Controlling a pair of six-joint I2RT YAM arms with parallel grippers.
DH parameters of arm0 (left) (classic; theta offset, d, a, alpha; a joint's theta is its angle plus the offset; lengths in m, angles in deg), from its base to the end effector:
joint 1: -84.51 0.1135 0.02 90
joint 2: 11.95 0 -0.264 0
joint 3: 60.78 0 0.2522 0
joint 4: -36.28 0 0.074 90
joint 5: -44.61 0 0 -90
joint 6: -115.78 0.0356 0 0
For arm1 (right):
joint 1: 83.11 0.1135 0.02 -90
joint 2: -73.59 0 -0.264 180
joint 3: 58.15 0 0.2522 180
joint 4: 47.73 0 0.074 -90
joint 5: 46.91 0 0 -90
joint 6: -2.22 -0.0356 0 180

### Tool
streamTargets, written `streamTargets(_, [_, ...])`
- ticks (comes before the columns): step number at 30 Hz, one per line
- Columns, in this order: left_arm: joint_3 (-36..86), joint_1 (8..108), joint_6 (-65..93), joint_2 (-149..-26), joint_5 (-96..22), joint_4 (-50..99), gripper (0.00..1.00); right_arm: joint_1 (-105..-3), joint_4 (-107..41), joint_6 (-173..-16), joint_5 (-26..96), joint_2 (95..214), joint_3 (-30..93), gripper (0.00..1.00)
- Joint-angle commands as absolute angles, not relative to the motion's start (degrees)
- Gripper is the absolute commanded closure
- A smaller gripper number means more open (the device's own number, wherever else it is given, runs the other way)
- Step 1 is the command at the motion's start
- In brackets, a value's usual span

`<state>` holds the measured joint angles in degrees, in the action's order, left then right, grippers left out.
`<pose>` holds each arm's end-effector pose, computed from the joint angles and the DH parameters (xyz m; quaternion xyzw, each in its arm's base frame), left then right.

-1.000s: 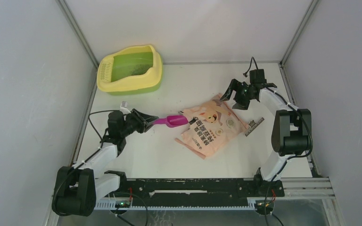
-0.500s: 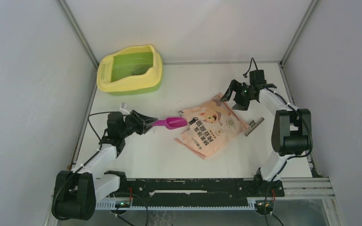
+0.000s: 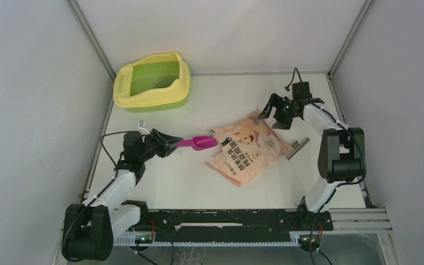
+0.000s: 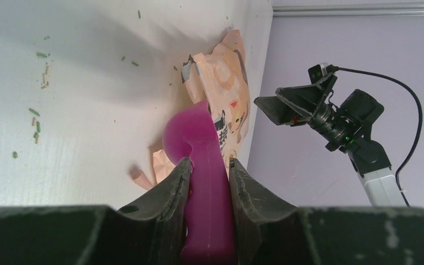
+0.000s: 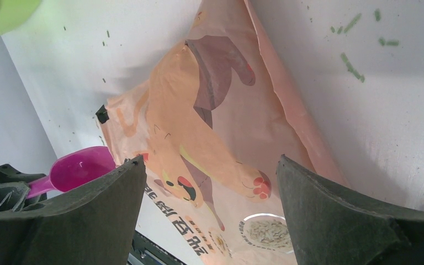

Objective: Fill the litter box with clean litter
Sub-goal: 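Scoop the cat litter from the cat litter bag.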

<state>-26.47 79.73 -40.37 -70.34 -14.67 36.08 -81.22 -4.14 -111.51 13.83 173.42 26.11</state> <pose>0.2050 -0.0354 0.1924 -0.2898 0.7699 -0.4848 0.2970 0.3611 0.0293 0.2157 0.1108 0.9286 0.2945 0.1969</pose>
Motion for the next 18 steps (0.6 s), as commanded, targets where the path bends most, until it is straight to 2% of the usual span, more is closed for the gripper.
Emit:
streamTargets(1, [-27.1,80.3,-42.1,-70.9,-12.1,41.4,0.97,-81.1,-5.7,-111.2,13.3,172.3,26.0,0.06])
streamTargets(18, [-28.3,80.2,-43.6,-75.4,-12.4,47.7,0.97,-81.2,-6.2,-111.4,13.0,172.8,26.0,0.06])
